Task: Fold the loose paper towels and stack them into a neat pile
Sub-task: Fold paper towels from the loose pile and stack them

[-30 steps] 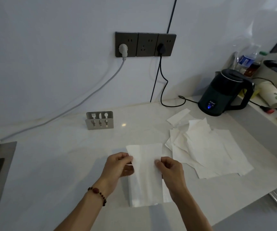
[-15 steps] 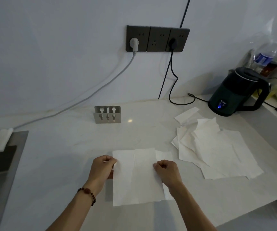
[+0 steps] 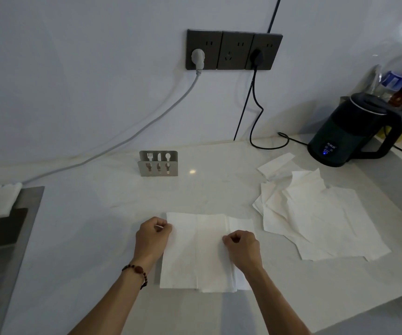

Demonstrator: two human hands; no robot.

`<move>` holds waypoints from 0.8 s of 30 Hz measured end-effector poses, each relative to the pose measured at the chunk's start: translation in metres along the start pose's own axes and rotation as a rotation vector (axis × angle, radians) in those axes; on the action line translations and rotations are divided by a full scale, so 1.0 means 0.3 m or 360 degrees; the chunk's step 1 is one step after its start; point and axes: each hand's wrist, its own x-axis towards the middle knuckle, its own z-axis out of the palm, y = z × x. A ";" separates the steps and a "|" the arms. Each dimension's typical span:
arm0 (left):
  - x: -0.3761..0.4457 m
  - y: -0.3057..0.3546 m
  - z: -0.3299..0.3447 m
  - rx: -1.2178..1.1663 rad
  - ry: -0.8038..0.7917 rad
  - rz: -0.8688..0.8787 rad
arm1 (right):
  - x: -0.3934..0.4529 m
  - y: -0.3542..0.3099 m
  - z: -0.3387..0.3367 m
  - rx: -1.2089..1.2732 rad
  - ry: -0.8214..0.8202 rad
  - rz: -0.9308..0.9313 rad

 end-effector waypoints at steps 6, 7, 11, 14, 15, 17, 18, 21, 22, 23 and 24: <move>0.015 -0.003 0.006 0.0029 0.0015 0.0015 | 0.005 0.003 0.008 -0.0067 0.0010 0.0017; 0.016 -0.005 0.006 0.0030 0.0011 0.0004 | 0.006 0.004 0.010 -0.0074 0.0014 0.0017; 0.013 -0.014 0.012 0.0062 0.0055 0.0029 | 0.005 0.006 0.015 -0.0102 0.0026 0.0032; 0.002 -0.020 0.020 0.0262 0.0214 0.0182 | 0.001 0.007 0.013 -0.0080 0.0029 0.0031; -0.004 -0.025 0.023 0.0386 0.0242 0.0304 | 0.001 0.008 0.010 -0.0074 0.0044 0.0027; -0.025 -0.032 0.037 0.0632 0.0116 0.0655 | 0.000 0.021 -0.004 -0.0033 0.0127 0.0036; -0.038 -0.037 0.051 0.0765 -0.0049 0.0836 | -0.001 0.031 -0.014 -0.0014 0.0191 0.0043; -0.082 -0.048 0.113 0.1236 -0.0587 0.1245 | -0.012 0.076 -0.047 -0.0122 0.0371 0.0082; -0.095 -0.047 0.133 0.1368 -0.0703 0.1309 | -0.017 0.091 -0.053 -0.0196 0.0392 0.0105; -0.106 -0.046 0.152 0.1482 -0.0796 0.1339 | -0.024 0.101 -0.058 -0.0271 0.0393 0.0126; -0.115 -0.046 0.166 0.1575 -0.0868 0.1346 | -0.031 0.108 -0.060 -0.0332 0.0383 0.0141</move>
